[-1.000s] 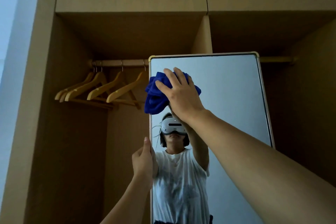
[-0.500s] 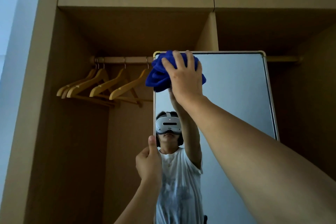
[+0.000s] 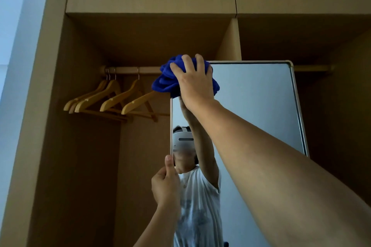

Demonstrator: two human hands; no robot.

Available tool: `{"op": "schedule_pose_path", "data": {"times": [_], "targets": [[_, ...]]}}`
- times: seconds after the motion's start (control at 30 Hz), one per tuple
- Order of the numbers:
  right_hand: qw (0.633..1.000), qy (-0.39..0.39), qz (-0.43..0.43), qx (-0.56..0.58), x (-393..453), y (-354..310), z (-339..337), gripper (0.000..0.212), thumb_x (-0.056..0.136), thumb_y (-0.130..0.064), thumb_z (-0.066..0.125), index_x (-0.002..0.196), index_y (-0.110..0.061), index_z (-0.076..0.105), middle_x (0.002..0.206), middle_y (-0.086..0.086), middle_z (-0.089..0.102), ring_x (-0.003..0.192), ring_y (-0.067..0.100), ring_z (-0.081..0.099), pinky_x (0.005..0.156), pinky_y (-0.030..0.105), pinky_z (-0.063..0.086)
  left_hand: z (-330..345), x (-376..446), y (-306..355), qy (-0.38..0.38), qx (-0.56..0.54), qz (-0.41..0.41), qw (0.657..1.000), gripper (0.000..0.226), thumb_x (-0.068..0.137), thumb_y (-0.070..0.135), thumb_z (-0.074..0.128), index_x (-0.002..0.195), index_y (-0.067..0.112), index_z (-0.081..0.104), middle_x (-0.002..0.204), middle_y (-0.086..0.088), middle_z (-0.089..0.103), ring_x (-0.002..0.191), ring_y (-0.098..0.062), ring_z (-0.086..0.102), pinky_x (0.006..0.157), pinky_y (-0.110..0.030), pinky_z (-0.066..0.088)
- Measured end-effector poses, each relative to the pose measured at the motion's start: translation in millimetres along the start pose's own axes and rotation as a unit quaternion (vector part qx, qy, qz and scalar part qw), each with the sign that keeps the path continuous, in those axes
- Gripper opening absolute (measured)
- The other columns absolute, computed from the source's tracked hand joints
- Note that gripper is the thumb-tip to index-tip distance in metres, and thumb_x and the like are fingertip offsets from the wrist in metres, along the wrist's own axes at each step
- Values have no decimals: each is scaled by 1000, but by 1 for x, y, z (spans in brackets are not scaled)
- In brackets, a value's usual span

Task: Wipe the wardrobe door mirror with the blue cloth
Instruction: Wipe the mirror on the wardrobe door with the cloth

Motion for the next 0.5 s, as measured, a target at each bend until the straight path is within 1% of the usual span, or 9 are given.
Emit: {"op": "schedule_pose_path", "data": {"times": [0.1, 0.17, 0.3, 0.4, 0.5], "targets": [[1000, 14, 1, -2, -8, 13, 0, 62, 87, -17, 64, 142, -23, 36, 149, 11, 29, 138, 40, 19, 109, 59, 24, -1, -1, 1, 2, 8, 14, 1000, 66, 64, 78, 42, 58, 12, 42, 56, -12, 37, 47, -21, 27, 50, -35, 24], [999, 19, 32, -7, -12, 29, -3, 61, 88, -19, 62, 142, -24, 35, 149, 11, 29, 138, 39, 19, 110, 59, 23, -2, -2, 3, 14, 17, 25, 999, 65, 67, 77, 41, 56, 13, 41, 56, -12, 38, 48, -22, 28, 50, -35, 26], [997, 22, 73, -15, -20, 63, -8, 56, 91, -21, 57, 142, -25, 35, 149, 9, 28, 138, 37, 20, 111, 55, 22, -3, -1, 2, 30, 30, 38, 998, 62, 78, 70, 41, 60, 11, 43, 57, -13, 40, 55, -26, 33, 57, -37, 31], [994, 27, 100, -22, -28, 86, -11, 54, 93, -20, 54, 142, -26, 33, 149, 7, 28, 138, 35, 19, 111, 54, 23, -4, 1, 0, 45, 34, 43, 997, 60, 79, 69, 42, 57, 13, 41, 52, -7, 39, 53, -24, 35, 57, -37, 33], [992, 30, 116, -26, -33, 104, -12, 54, 93, -19, 53, 143, -26, 33, 149, 8, 28, 139, 35, 19, 111, 54, 23, -5, 3, 1, 57, 50, 61, 995, 65, 80, 68, 41, 61, 6, 49, 56, -10, 45, 56, -24, 43, 58, -37, 37]]}}
Point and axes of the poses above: each hand's wrist, its own x-axis towards the middle knuckle, its own z-axis out of the palm, y = z × x, the point moved 8 cm from there along x, towards the middle knuckle
